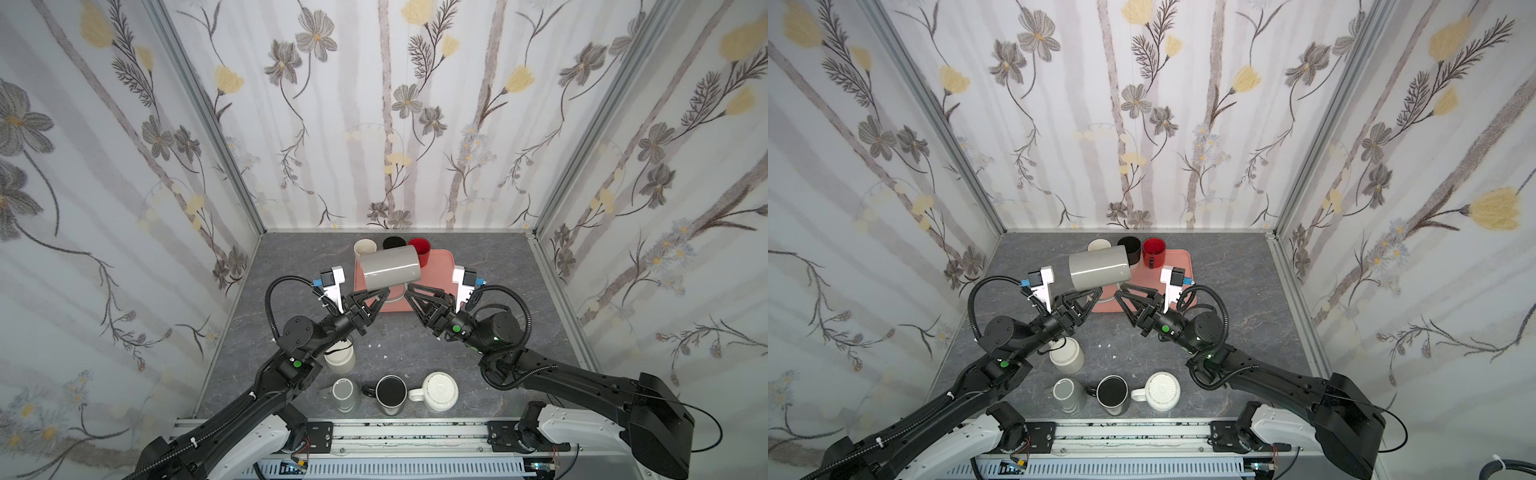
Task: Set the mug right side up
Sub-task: 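Grasp the grey mug with the left gripper while the right gripper releases, then carry the grey mug upright onto the tray beside the red mug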
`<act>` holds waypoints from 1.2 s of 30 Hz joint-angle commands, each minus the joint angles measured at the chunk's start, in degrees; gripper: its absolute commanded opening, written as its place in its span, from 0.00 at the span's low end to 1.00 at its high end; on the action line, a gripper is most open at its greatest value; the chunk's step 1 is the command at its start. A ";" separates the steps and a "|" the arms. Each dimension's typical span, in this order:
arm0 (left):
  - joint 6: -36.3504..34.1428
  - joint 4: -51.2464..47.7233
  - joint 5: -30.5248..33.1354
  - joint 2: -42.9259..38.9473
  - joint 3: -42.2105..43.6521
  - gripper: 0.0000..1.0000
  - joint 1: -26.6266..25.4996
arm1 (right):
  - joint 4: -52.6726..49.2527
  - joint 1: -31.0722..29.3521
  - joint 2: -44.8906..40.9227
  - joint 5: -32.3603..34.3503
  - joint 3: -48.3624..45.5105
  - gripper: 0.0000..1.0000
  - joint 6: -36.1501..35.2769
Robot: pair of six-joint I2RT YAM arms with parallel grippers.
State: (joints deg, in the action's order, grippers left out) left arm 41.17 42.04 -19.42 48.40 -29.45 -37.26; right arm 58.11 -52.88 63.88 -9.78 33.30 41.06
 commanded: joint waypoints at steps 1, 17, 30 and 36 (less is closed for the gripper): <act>-4.22 -5.62 5.30 1.04 -3.76 0.00 -0.73 | -6.76 -0.12 -4.65 7.83 -1.78 0.55 -4.14; -13.54 -42.68 20.73 39.44 -45.23 0.00 -7.97 | -49.24 0.10 -31.78 41.20 -9.64 0.57 -5.84; -19.43 -64.83 32.03 77.19 -89.09 0.00 -10.69 | -61.99 0.17 -45.84 41.52 -15.45 0.59 -3.48; -19.72 -73.06 34.94 90.13 -106.08 0.00 -10.81 | -65.46 0.24 -51.99 40.63 -19.15 0.59 -1.81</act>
State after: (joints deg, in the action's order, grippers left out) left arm 22.44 -28.93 11.73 135.59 -130.78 -47.86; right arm -5.15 -52.64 13.39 30.76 15.16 37.67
